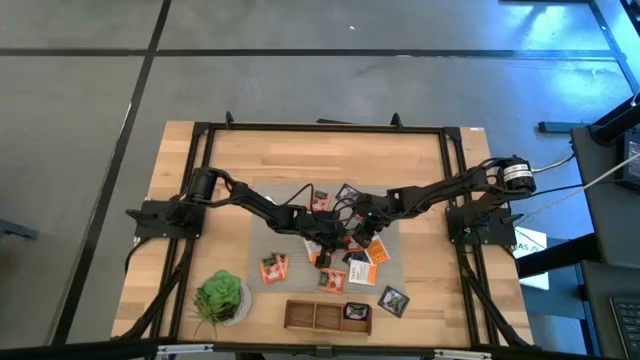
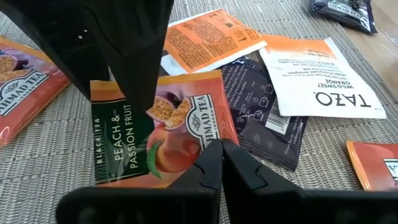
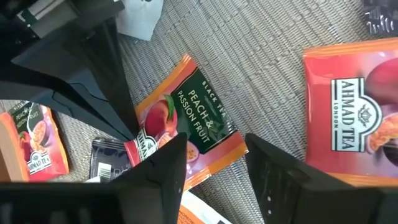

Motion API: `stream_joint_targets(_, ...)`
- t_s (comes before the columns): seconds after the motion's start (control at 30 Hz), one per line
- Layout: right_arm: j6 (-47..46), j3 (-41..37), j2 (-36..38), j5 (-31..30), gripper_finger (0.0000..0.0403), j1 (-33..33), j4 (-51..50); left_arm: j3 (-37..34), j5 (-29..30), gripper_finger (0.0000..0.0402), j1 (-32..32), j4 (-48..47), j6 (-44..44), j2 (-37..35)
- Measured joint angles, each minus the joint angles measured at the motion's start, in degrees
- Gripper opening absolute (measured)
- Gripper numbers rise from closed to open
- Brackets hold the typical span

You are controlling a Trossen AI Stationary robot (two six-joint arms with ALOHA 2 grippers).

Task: Pick & Place Tea
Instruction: Put the orange tea bag into the middle section of the wooden organizer

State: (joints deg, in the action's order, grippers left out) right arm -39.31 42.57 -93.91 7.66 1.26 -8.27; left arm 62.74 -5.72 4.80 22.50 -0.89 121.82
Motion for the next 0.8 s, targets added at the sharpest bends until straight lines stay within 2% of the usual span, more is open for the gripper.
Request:
stream_joint_targets(0.43,0.74,0.02,0.0,-0.07,0.0014,-0.02,-0.07,-0.04,0.02,0.0002,-0.02,-0.13,0.13,0.02)
stream_joint_targets(0.7,2.05,0.02,0.03,-0.15,0.0005,-0.01,-0.1,-0.24,1.07,0.0008,-0.11,-1.69,0.18,-1.46)
stream_joint_targets(0.8,2.08,0.05,0.94,-0.34,0.0005,-0.02,-0.59,-0.39,1.47,0.0009,-0.24,-6.32,1.72,-4.73)
